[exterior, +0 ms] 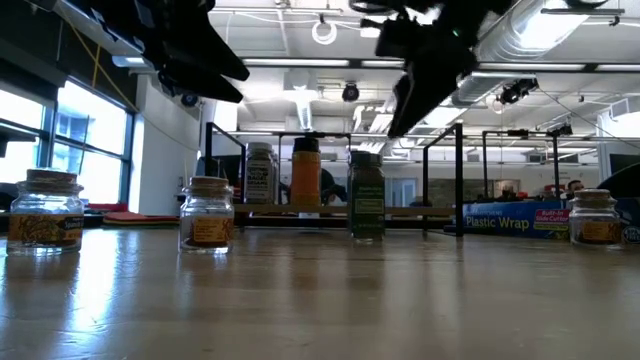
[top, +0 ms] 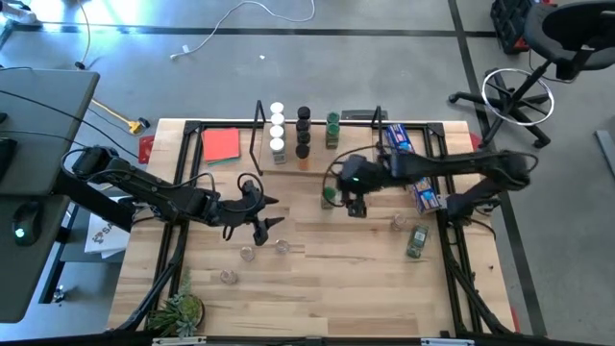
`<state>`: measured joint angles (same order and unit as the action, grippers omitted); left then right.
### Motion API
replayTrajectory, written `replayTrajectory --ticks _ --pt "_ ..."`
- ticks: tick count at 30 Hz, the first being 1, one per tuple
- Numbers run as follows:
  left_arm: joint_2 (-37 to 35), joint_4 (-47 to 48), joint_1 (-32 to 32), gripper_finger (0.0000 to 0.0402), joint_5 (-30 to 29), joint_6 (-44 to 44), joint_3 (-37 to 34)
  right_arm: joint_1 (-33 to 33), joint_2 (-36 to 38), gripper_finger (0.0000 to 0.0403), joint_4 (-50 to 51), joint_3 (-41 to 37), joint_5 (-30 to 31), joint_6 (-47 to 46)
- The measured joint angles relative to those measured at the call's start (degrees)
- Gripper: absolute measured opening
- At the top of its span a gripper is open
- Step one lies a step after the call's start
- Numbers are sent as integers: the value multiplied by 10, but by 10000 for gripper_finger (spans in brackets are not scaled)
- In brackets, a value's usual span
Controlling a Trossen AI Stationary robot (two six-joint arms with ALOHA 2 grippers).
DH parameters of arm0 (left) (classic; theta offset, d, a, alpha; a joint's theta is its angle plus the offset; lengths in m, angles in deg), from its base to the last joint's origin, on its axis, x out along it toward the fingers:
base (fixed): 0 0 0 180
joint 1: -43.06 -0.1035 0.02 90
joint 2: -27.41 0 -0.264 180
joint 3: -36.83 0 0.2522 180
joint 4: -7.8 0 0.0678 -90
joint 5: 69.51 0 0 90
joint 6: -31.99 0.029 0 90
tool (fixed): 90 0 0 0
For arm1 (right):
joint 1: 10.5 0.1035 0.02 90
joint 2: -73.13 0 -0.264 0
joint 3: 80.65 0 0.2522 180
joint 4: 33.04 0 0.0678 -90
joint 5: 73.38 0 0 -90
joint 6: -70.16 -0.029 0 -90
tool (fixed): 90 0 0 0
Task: Shelf spices
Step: Put the green seasoning bottle on the shelf aligned with the other green seasoning bottles
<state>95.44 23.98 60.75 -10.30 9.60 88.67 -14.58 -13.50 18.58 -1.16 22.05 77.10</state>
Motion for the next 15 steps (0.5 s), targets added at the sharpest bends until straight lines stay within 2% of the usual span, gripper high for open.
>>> replayTrajectory --ticks 4,8,10,15 --pt "0 -1 0 268 -6 4 0 1 53 311 -250 -164 -2 -36" --pt "0 -2 0 268 -10 1 0 0 45 311 -437 -251 -13 -55" --pt "0 -5 0 268 -13 1 0 0 33 311 -480 -264 -8 -56" --pt "0 -19 0 268 -14 0 0 0 -10 312 -489 -249 0 -56"
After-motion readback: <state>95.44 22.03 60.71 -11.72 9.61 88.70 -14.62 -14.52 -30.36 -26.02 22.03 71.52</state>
